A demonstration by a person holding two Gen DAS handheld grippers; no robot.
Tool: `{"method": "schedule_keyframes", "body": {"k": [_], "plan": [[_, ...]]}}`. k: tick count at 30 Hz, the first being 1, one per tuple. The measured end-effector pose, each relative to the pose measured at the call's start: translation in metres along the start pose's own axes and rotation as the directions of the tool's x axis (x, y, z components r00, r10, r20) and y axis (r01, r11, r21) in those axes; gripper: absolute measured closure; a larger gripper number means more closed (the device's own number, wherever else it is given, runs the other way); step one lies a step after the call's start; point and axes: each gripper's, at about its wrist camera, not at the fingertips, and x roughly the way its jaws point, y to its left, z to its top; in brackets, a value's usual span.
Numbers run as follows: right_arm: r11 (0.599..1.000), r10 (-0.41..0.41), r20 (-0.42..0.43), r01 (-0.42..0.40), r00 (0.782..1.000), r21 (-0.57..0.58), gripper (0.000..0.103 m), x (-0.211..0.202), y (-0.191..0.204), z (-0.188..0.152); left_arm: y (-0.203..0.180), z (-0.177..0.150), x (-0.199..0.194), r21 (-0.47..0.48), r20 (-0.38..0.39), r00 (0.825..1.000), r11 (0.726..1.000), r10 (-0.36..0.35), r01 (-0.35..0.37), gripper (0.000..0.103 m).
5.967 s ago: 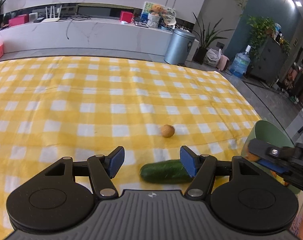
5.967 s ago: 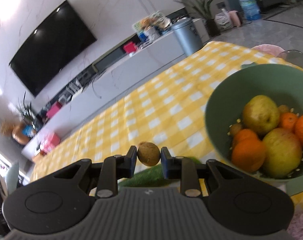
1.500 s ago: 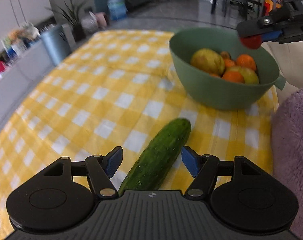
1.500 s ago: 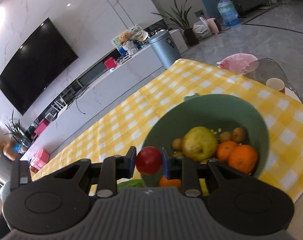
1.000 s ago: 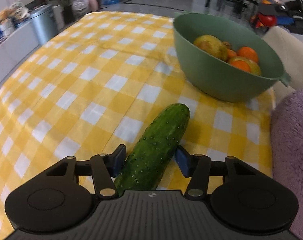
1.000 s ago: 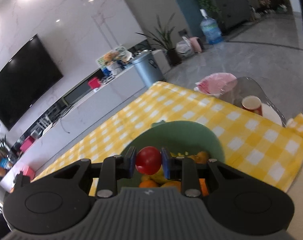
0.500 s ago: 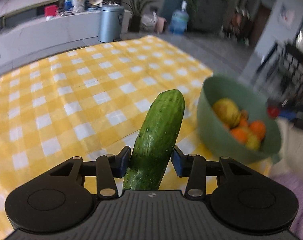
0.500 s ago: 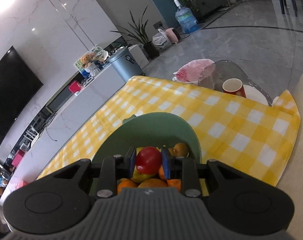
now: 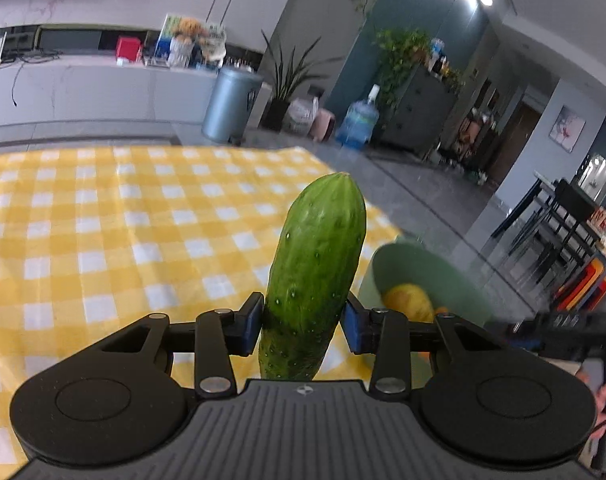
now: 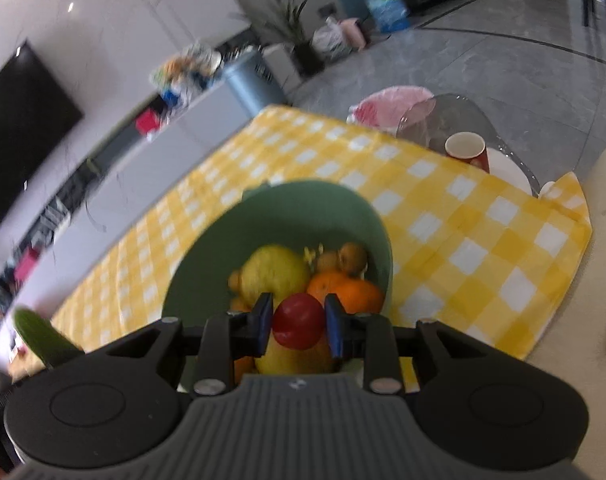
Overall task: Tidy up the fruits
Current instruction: 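Open the right tool to drop the tomato while the left tool lifts the cucumber, then carry the cucumber over the colander and open the left tool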
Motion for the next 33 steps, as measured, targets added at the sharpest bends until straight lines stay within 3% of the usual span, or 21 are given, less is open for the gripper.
{"method": "schedule_keyframes", "body": {"k": [1, 2, 5, 8, 11, 13, 15, 17, 19, 21, 26, 27, 30, 31, 33], "plan": [[1.0, -0.021, -0.008, 0.021, 1.0, -0.009, 0.076, 0.002, 0.001, 0.0, -0.003, 0.003, 0.0, 0.004, 0.007, 1.0, 1.0, -0.006, 0.006, 0.058], [0.999, -0.039, -0.011, 0.039, 0.999, -0.004, 0.064, 0.003, 0.0, -0.001, -0.006, 0.005, 0.0, 0.01, 0.015, 1.0, 1.0, -0.009, 0.009, 0.058], [0.999, -0.019, -0.014, 0.02, 1.0, 0.051, 0.058, 0.003, -0.006, -0.001, -0.017, 0.009, -0.009, 0.009, 0.042, 0.999, 1.0, -0.026, 0.026, 0.058], [0.995, 0.004, 0.031, -0.007, 0.999, 0.095, 0.043, -0.004, -0.01, 0.0, -0.033, 0.019, -0.008, -0.002, 0.065, 0.994, 0.996, -0.089, 0.09, 0.058], [0.988, 0.015, 0.078, -0.027, 0.997, 0.154, 0.042, -0.013, -0.018, 0.001, -0.053, 0.032, 0.004, 0.001, 0.05, 0.983, 0.984, -0.175, 0.176, 0.058], [0.982, 0.028, 0.104, -0.046, 0.994, 0.181, 0.042, -0.017, -0.022, 0.002, -0.072, 0.044, 0.025, 0.035, -0.028, 0.978, 0.977, -0.209, 0.21, 0.058], [0.979, 0.047, 0.127, -0.071, 0.991, 0.192, 0.042, -0.021, -0.025, 0.002, -0.094, 0.054, 0.052, 0.095, -0.121, 0.976, 0.977, -0.181, 0.193, 0.058], [0.975, 0.071, 0.142, -0.099, 0.987, 0.198, 0.042, -0.024, -0.027, 0.004, -0.111, 0.062, 0.082, 0.158, -0.199, 0.974, 0.978, -0.106, 0.138, 0.058], [0.972, 0.095, 0.146, -0.124, 0.985, 0.2, 0.042, -0.025, -0.028, 0.005, -0.121, 0.065, 0.11, 0.189, -0.279, 0.96, 0.978, -0.03, 0.085, 0.059], [0.968, 0.111, 0.145, -0.14, 0.983, 0.207, 0.042, -0.024, -0.03, 0.005, -0.124, 0.071, 0.127, 0.195, -0.309, 0.951, 0.979, -0.001, 0.064, 0.059], [0.959, 0.15, 0.125, -0.174, 0.981, 0.221, 0.042, -0.018, -0.034, 0.006, -0.122, 0.088, 0.161, 0.234, -0.443, 0.892, 0.972, 0.088, 0.021, 0.06], [0.958, 0.154, 0.123, -0.179, 0.98, 0.226, 0.042, -0.017, -0.036, 0.006, -0.127, 0.088, 0.167, 0.28, -0.457, 0.88, 0.96, 0.128, 0.005, 0.06], [0.952, 0.166, 0.119, -0.191, 0.979, 0.239, 0.041, -0.015, -0.041, 0.006, -0.148, 0.082, 0.187, 0.505, -0.454, 0.846, 0.863, 0.28, -0.015, 0.06], [0.951, 0.168, 0.118, -0.193, 0.979, 0.243, 0.041, -0.014, -0.042, 0.006, -0.15, 0.08, 0.196, 0.528, -0.478, 0.829, 0.849, 0.29, 0.007, 0.06], [0.949, 0.17, 0.115, -0.194, 0.979, 0.247, 0.041, -0.014, -0.045, 0.007, -0.154, 0.075, 0.208, 0.521, -0.555, 0.784, 0.851, 0.28, 0.064, 0.06]]}}
